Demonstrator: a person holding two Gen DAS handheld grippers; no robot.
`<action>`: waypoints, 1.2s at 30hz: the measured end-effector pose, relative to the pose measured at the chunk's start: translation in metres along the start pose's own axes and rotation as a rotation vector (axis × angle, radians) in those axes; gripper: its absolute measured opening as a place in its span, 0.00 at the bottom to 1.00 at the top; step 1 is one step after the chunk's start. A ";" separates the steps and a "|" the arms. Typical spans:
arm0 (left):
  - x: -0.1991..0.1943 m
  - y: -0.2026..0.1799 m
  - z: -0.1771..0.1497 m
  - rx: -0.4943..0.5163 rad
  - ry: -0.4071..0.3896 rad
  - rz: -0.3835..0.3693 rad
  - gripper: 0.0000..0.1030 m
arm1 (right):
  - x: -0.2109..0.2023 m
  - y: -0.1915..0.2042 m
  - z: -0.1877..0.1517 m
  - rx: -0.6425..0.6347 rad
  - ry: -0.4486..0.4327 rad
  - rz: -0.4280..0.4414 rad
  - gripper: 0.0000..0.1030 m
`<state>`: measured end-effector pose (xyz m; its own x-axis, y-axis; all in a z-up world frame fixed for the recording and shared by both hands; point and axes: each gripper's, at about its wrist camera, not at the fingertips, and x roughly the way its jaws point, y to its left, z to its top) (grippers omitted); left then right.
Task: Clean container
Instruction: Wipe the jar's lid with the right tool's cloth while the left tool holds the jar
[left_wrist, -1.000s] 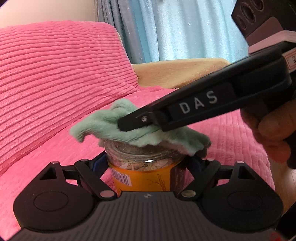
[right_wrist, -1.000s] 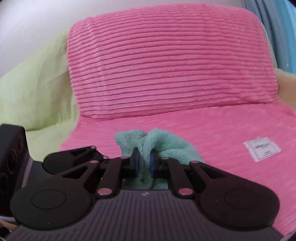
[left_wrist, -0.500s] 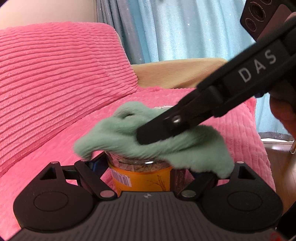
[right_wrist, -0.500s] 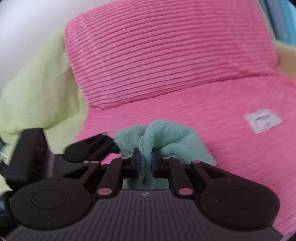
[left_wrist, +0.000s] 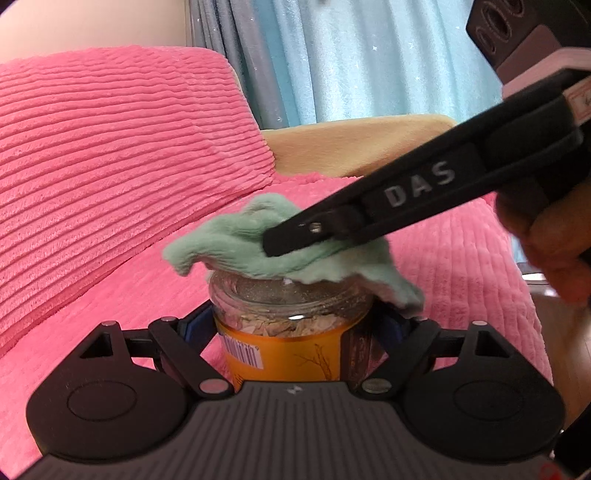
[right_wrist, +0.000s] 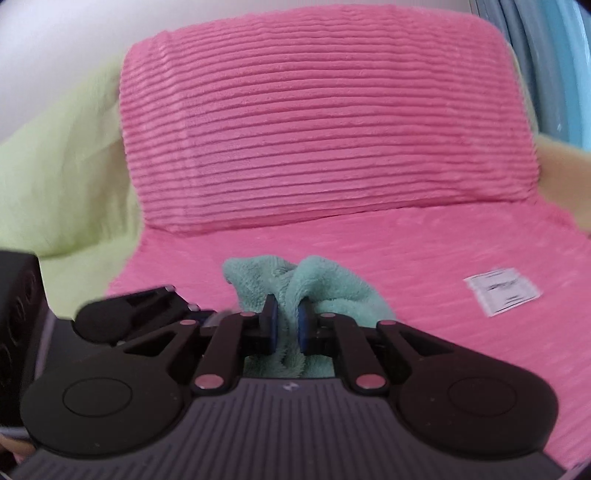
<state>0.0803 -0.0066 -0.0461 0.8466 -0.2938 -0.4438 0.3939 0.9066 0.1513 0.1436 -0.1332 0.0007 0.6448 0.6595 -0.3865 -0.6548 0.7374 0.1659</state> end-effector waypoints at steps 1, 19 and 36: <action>0.000 0.001 0.000 0.001 0.000 -0.001 0.83 | -0.002 -0.001 0.001 0.004 0.016 0.001 0.07; -0.001 0.000 0.004 -0.009 0.004 0.005 0.83 | 0.000 0.009 -0.006 0.072 0.012 0.114 0.08; -0.001 0.004 0.005 -0.008 -0.001 -0.002 0.83 | -0.013 -0.017 -0.002 0.073 -0.002 -0.061 0.09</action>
<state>0.0829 -0.0041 -0.0407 0.8459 -0.2960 -0.4437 0.3929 0.9084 0.1431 0.1457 -0.1545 0.0008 0.6835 0.6134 -0.3957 -0.5837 0.7848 0.2084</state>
